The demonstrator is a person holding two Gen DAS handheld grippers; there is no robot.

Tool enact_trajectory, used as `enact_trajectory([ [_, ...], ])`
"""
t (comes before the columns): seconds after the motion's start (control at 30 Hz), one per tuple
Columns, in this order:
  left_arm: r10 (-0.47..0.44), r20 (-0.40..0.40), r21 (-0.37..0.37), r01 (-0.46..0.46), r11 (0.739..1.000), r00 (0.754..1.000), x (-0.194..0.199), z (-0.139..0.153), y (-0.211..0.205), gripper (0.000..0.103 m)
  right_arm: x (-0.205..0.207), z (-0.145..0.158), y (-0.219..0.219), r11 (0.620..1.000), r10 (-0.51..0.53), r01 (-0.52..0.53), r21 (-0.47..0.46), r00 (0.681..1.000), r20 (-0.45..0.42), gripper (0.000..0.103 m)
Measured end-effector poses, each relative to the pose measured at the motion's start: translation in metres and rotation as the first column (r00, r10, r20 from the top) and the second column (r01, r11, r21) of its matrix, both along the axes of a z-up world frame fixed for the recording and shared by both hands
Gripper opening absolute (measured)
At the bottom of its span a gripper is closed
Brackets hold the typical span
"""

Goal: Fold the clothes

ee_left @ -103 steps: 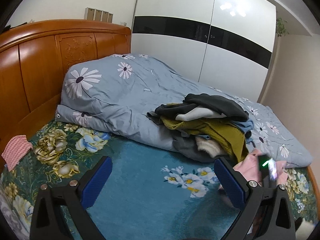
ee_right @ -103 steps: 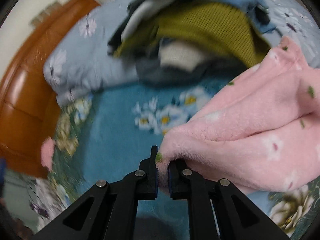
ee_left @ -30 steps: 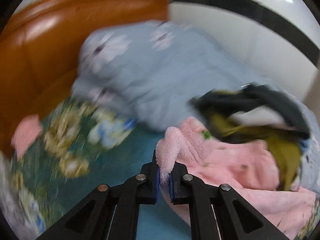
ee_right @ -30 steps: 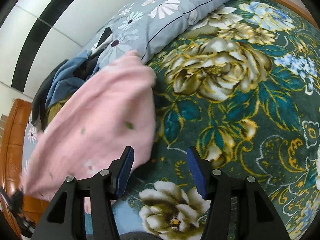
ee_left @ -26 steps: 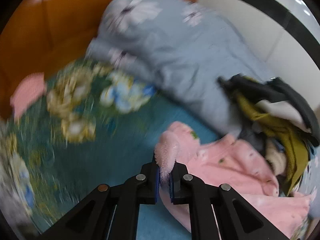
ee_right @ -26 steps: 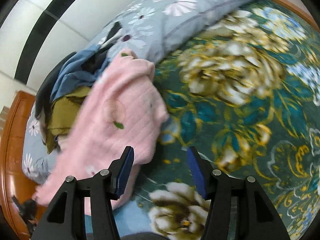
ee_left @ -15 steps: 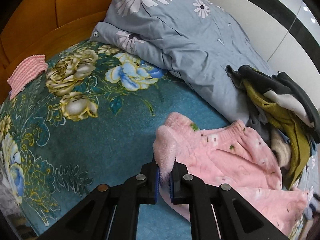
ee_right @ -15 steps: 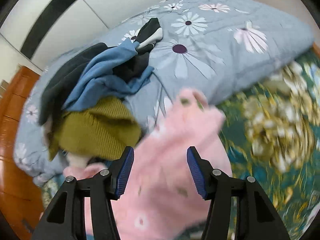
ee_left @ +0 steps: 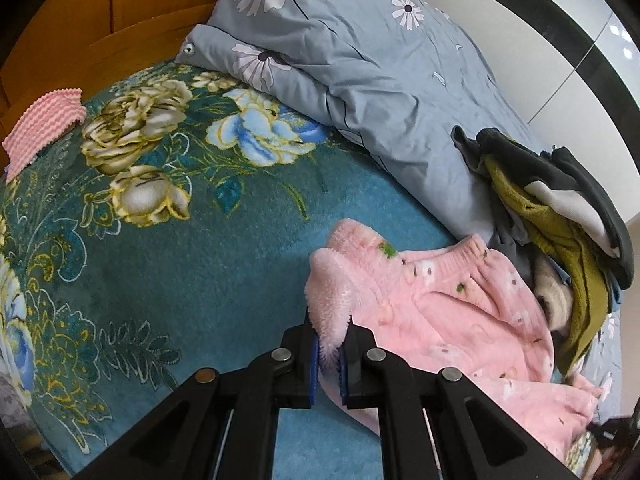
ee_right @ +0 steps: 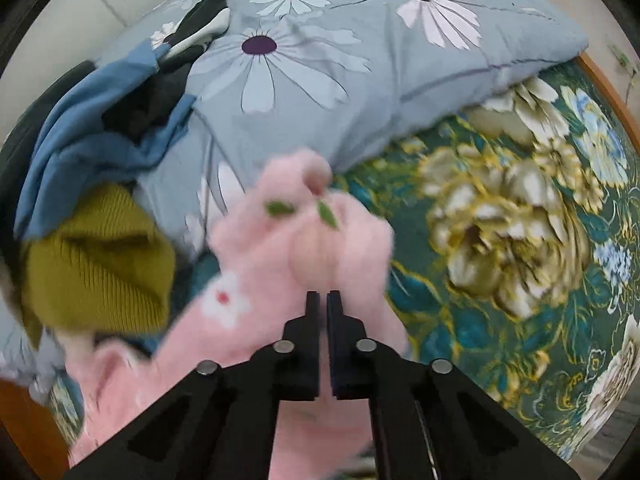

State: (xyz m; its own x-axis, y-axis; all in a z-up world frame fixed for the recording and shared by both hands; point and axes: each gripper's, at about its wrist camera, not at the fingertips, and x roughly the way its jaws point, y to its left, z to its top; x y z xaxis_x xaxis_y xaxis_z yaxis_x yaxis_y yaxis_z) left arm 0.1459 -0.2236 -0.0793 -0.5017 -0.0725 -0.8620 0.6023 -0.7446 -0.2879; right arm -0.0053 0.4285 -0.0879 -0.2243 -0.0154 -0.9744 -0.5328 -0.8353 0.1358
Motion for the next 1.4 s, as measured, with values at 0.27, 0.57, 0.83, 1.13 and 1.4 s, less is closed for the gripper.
enact_trajectory([
  [0.27,0.002,-0.033,0.019,-0.002,1.000,0.999,0.013,0.005,0.007,0.008,0.035,0.026,0.011,0.995,-0.029,0.017,-0.102,0.992,-0.122,0.000],
  [0.57,-0.021,-0.036,-0.014,0.021,1.000,0.999,0.007,0.016,0.016,0.009,-0.032,0.017,-0.006,0.987,-0.062,0.043,-0.155,0.991,-0.119,0.041],
  [0.83,-0.010,0.003,-0.009,0.010,1.000,1.000,-0.002,0.004,0.010,0.010,-0.071,-0.018,0.001,0.973,-0.188,0.191,-0.128,0.981,0.042,0.041],
  [1.13,-0.004,-0.010,0.037,0.005,0.999,1.000,0.001,-0.002,0.004,0.009,-0.006,-0.010,0.022,0.951,-0.234,0.222,-0.216,0.972,-0.033,0.003],
  [1.4,0.020,-0.182,0.132,0.004,0.991,0.983,-0.015,0.042,0.001,0.008,0.038,0.055,0.046,0.924,-0.272,0.173,-0.342,0.924,-0.267,0.002],
])
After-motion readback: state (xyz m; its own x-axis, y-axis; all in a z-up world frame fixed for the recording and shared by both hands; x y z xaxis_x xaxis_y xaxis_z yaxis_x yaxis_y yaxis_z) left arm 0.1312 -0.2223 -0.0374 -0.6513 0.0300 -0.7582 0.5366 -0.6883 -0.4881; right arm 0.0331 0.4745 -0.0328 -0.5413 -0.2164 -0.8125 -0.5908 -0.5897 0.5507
